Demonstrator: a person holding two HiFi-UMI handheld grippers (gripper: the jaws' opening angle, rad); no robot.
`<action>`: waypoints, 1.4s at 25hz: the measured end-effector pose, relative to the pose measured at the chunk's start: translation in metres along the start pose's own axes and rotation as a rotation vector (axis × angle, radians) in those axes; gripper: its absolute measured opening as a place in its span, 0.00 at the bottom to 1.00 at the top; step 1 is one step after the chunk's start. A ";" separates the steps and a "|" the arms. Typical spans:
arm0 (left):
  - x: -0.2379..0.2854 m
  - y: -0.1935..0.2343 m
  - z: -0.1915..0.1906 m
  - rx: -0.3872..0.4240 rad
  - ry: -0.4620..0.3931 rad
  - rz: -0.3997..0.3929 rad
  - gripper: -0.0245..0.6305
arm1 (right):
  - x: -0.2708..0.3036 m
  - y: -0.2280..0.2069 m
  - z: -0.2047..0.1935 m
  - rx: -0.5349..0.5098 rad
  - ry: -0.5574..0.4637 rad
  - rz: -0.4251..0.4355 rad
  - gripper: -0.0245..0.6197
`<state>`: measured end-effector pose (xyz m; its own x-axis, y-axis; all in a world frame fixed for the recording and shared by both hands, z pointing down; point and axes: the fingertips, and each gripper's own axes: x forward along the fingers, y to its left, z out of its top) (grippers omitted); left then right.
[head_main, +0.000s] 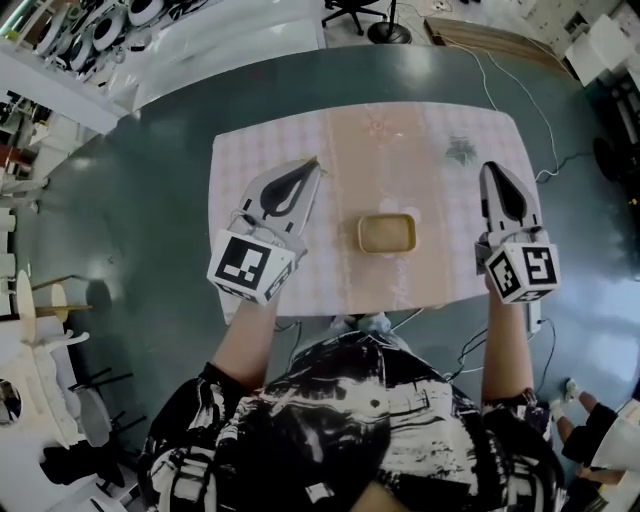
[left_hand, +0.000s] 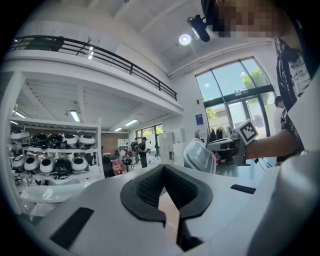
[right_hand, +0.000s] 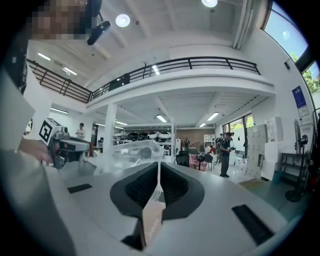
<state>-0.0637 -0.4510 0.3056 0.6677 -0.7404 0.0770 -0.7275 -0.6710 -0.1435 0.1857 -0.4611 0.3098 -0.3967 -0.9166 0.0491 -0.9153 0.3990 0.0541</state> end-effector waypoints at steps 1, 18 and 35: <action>-0.001 0.002 0.006 0.007 -0.008 0.006 0.04 | -0.004 0.001 0.013 -0.012 -0.026 -0.003 0.06; -0.017 0.008 0.049 0.047 -0.057 0.034 0.04 | -0.035 0.013 0.098 -0.069 -0.191 -0.025 0.06; -0.017 0.006 0.043 0.043 -0.055 0.038 0.04 | -0.031 0.016 0.087 -0.065 -0.179 -0.019 0.06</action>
<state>-0.0725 -0.4408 0.2615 0.6482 -0.7613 0.0160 -0.7460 -0.6390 -0.1874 0.1777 -0.4285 0.2224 -0.3908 -0.9111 -0.1308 -0.9186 0.3771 0.1179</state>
